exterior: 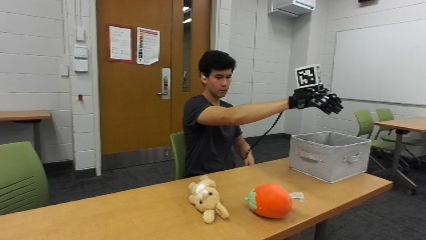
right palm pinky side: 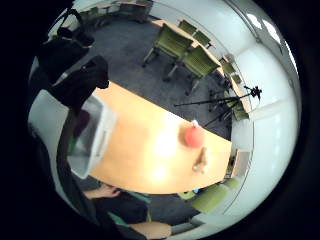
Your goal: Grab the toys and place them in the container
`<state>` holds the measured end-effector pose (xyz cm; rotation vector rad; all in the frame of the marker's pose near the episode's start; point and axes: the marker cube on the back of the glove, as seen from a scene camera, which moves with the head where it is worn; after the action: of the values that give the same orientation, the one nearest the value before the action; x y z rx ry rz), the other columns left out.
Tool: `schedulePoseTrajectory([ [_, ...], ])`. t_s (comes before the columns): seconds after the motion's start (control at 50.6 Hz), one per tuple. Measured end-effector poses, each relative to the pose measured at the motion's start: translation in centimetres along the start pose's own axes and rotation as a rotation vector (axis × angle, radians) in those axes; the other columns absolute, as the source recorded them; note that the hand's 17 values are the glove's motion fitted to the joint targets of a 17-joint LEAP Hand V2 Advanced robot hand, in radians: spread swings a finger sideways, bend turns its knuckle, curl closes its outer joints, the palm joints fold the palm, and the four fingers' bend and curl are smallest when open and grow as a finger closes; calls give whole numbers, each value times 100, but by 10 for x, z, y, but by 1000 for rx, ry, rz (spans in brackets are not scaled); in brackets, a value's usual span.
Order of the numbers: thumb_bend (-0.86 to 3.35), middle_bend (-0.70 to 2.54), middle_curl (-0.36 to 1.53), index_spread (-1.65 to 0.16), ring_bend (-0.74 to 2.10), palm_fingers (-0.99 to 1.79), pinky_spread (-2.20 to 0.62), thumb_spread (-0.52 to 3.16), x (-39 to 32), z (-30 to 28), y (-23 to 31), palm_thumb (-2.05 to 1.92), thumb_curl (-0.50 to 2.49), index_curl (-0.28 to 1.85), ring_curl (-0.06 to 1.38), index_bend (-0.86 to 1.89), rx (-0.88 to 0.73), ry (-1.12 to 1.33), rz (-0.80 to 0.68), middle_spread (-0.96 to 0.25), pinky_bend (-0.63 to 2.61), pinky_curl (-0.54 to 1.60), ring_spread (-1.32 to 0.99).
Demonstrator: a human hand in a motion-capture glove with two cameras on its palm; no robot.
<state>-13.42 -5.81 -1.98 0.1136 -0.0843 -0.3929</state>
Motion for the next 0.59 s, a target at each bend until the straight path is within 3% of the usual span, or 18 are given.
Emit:
schedulePoseTrajectory([
  [0.059,-8,60,57,-41,97,18,-14,109,37,-10,16,-9,40,89,37,10,11,25,4,-21,116,42,-21],
  [0.178,-8,59,56,-40,100,20,-13,107,110,-31,34,-10,35,82,36,12,14,64,201,-19,117,41,-22],
  [0.336,-8,59,55,-39,101,21,-12,105,181,-43,54,-9,30,75,35,14,9,107,286,-18,117,40,-22],
  [0.593,-8,52,51,-38,84,2,-8,103,285,31,80,-10,25,68,30,16,-66,144,393,-16,117,39,-21],
])
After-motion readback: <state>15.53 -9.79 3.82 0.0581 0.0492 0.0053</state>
